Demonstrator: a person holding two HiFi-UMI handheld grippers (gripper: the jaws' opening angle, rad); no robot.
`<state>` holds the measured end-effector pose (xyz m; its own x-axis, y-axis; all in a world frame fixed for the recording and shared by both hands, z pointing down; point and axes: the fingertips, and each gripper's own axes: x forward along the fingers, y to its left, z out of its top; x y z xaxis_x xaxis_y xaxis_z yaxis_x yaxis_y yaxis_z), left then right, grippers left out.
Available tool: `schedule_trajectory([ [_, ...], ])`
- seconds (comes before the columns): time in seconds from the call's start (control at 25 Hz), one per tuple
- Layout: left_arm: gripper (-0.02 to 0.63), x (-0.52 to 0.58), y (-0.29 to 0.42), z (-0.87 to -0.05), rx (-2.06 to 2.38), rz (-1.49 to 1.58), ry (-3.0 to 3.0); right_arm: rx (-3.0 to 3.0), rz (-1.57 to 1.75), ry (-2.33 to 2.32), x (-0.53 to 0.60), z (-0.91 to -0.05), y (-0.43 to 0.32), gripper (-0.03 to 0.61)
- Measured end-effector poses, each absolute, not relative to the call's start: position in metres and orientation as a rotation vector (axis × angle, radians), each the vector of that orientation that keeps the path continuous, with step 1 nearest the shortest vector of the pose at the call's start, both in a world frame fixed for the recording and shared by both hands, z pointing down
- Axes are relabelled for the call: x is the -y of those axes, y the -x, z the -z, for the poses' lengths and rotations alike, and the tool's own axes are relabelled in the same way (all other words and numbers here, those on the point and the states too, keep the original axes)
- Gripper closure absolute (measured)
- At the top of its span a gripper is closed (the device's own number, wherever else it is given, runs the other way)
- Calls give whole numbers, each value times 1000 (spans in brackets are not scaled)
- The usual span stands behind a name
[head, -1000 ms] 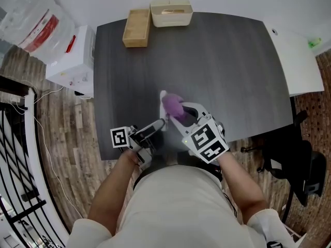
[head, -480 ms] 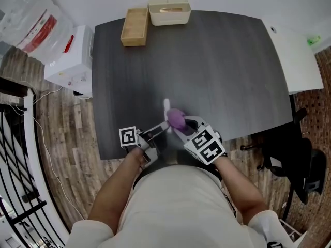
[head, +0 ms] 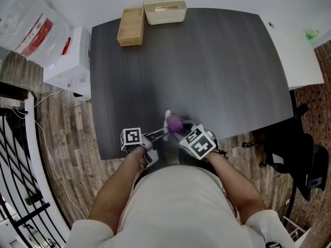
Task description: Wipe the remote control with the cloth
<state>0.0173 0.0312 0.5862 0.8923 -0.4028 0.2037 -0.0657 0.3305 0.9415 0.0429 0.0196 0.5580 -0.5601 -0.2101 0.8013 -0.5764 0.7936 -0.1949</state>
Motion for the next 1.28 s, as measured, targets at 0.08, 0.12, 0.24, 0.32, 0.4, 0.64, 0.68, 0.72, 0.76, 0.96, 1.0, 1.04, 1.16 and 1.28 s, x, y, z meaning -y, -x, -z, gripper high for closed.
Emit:
schedule_trajectory([
  [0.08, 360, -39, -8, -591, 472, 205, -1242, 2137, -544, -541, -25, -563, -34, 446],
  [0.12, 359, -44, -4, -592, 478, 181, -1262, 2127, -524, -521, -26, -565, -29, 447],
  [0.24, 359, -59, 1, -593, 480, 71, -1347, 2082, -443, -459, -26, -575, -15, 446],
  [0.32, 359, -67, 5, -593, 486, 8, -1387, 2043, -384, -410, -27, -583, -6, 446],
  [0.4, 359, -72, 9, -592, 487, -36, -1413, 2013, -335, -373, -28, -589, -1, 446],
  [0.64, 360, -79, 5, -589, 397, -52, -1429, 2035, -217, -382, -12, -567, 17, 446],
  [0.68, 359, -79, 2, -588, 381, -52, -1433, 2031, -155, -341, -12, -564, 23, 446],
  [0.72, 359, -79, -2, -587, 362, -55, -1437, 2014, -84, -284, -14, -565, 28, 446],
  [0.76, 359, -80, -6, -586, 344, -63, -1441, 1985, -15, -222, -16, -569, 32, 446],
  [0.96, 360, -90, -14, -588, 296, -119, -1443, 1880, 123, -124, -4, -587, 29, 446],
  [1.0, 360, -94, -14, -587, 281, -127, -1442, 1857, 148, -142, 3, -589, 25, 447],
  [1.04, 360, -100, -13, -586, 264, -136, -1442, 1838, 160, -160, 8, -592, 19, 447],
  [1.16, 360, -120, -7, -582, 228, -156, -1448, 1813, 128, -188, 15, -599, 7, 446],
  [1.28, 360, -130, 1, -579, 222, -153, -1437, 1810, 106, -195, 16, -602, 3, 446],
])
